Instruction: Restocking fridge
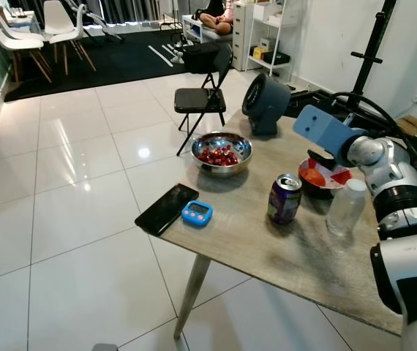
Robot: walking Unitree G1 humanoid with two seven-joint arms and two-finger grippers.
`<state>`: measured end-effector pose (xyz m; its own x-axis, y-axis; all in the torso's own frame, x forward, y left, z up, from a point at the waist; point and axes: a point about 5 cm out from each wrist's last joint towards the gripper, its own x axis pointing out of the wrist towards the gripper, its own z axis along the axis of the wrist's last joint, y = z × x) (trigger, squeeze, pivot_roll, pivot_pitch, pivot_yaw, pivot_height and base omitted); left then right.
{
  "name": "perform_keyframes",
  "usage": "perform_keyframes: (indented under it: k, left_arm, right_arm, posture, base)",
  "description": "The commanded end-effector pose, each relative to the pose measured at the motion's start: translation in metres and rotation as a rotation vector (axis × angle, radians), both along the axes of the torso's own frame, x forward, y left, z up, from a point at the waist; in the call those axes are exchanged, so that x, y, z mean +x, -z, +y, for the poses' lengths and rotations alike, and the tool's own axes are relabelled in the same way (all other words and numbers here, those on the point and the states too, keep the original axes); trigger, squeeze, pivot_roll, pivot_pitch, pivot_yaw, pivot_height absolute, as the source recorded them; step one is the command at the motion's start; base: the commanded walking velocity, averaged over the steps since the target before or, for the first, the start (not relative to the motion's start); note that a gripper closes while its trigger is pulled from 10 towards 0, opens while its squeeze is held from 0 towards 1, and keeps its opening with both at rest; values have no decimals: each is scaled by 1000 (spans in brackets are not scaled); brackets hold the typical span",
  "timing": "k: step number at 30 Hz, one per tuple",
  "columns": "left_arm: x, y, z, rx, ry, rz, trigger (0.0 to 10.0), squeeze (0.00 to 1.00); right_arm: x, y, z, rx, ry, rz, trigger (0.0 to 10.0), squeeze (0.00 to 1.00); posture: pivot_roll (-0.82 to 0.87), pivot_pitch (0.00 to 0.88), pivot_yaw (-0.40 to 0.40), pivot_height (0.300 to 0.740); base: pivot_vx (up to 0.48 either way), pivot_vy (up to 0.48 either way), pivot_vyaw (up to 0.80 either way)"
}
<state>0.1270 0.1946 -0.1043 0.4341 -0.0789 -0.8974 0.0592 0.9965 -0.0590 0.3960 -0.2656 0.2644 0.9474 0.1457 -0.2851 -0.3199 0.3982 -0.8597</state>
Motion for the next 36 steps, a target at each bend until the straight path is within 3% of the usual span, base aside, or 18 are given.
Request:
perform_keyframes:
  k: [1, 6, 13, 22, 36]
  left_arm:
    - [-3, 1, -4, -14, -5, 4, 10000, 0]
    - [-6, 2, -4, -15, -3, 9, 10000, 0]
    - [-8, 3, -5, -18, 0, 12, 10000, 0]
    - [-11, 4, -7, -20, 10, 19, 10000, 0]
    - [-9, 3, -7, -19, 20, 14, 10000, 0]
  right_arm:
    - [0, -2, -1, -37, -11, 22, 10000, 0]
    - [-3, -2, -3, -125, -41, 102, 10000, 0]
    - [-5, 11, 0, -154, -91, 216, 10000, 0]
    - [-8, 27, -4, -241, -70, 316, 10000, 0]
    - [-8, 40, -6, -320, -20, 369, 10000, 0]
  posture:
    - [-9, 52, -10, 740]
    - [-7, 60, -14, 740]
    - [-6, 71, -17, 740]
    - [-11, 80, -9, 740]
    - [-3, 93, -15, 740]
  base:
    - [0, 0, 0]
    - [0, 0, 0]
    - [0, 0, 0]
    - [0, 0, 0]
    - [0, 0, 0]
